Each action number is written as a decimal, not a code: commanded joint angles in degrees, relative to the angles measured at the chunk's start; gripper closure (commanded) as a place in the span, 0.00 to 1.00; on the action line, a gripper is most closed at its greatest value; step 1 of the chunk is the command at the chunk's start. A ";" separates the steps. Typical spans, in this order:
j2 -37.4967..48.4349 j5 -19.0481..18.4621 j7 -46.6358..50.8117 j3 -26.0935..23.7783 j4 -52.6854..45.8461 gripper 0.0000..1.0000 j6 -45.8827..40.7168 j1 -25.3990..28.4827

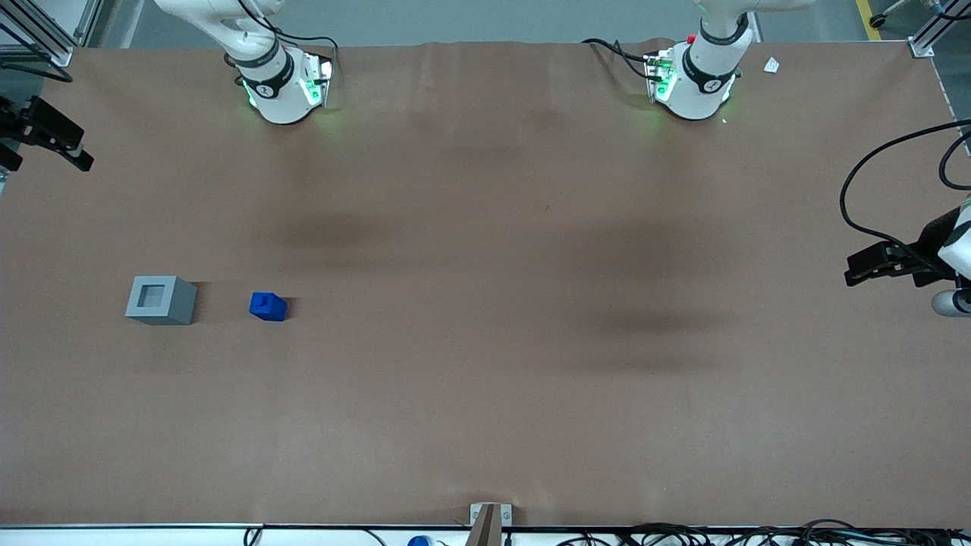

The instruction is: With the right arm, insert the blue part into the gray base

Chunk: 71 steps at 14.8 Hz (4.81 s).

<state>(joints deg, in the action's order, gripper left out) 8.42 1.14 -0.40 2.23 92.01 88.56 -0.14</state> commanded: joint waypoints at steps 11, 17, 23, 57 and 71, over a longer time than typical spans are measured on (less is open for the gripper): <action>-5.42 0.71 1.01 -0.47 -0.78 0.00 -1.72 -0.22; -11.40 1.41 1.19 -0.65 1.67 0.00 3.54 1.54; -14.65 1.59 2.41 -0.65 6.68 0.00 11.54 2.77; -29.69 3.61 2.68 -0.65 30.77 0.02 56.99 6.03; -30.04 3.26 2.50 -0.47 29.46 0.74 55.59 5.76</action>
<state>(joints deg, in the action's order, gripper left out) -22.37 4.29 1.67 1.64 121.73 144.47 5.69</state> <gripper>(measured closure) 0.493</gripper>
